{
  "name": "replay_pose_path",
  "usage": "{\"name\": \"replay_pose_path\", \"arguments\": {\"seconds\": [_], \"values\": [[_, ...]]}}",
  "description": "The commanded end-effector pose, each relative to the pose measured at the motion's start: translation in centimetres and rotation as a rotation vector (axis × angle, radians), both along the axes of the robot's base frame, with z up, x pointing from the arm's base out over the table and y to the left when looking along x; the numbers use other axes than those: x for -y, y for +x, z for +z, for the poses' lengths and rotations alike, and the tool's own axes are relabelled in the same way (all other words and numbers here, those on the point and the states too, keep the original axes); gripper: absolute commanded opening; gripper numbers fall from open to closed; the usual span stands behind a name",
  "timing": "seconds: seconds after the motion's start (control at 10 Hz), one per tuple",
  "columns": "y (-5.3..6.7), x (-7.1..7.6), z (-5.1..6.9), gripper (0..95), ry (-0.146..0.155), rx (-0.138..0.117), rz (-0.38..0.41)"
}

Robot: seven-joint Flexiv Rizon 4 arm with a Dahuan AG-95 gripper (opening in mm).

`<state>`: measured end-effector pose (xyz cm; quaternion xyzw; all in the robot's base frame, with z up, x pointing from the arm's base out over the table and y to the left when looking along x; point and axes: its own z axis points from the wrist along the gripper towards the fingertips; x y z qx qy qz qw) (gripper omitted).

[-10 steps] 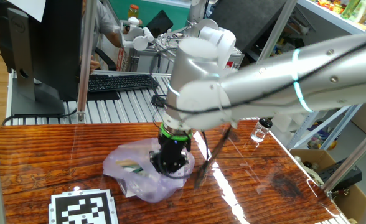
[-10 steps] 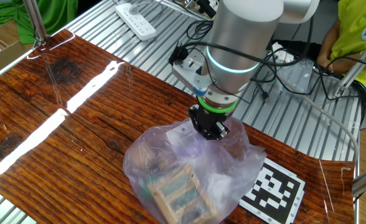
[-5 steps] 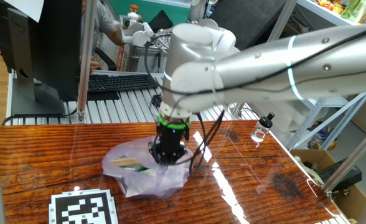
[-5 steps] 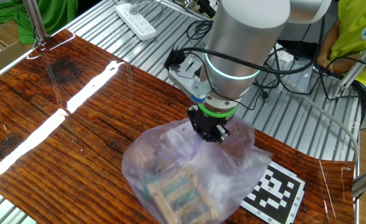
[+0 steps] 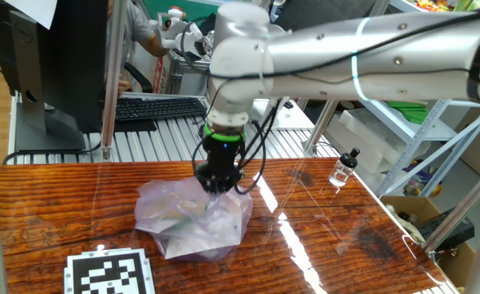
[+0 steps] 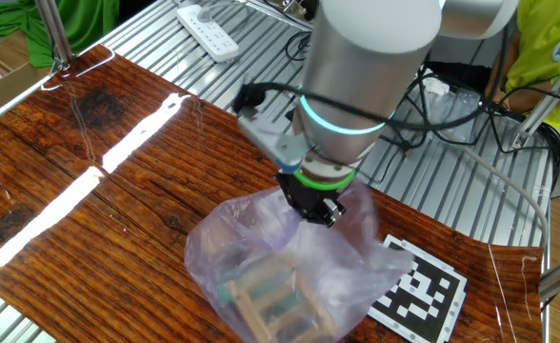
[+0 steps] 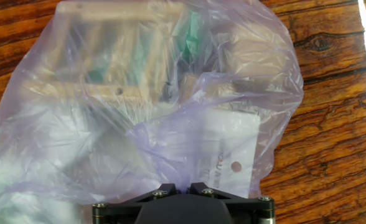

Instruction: Pick up a bag of things

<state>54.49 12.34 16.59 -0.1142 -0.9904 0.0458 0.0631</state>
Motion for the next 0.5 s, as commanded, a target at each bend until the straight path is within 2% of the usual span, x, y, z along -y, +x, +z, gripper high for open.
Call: {"name": "replay_pose_path", "arguments": {"seconds": [0.1, 0.3, 0.5], "values": [[0.1, 0.3, 0.6, 0.0, 0.001, 0.001, 0.006], [0.7, 0.7, 1.8, 0.0, 0.005, 0.000, 0.028], [0.9, 1.0, 2.6, 0.0, 0.019, 0.001, 0.055]]}}
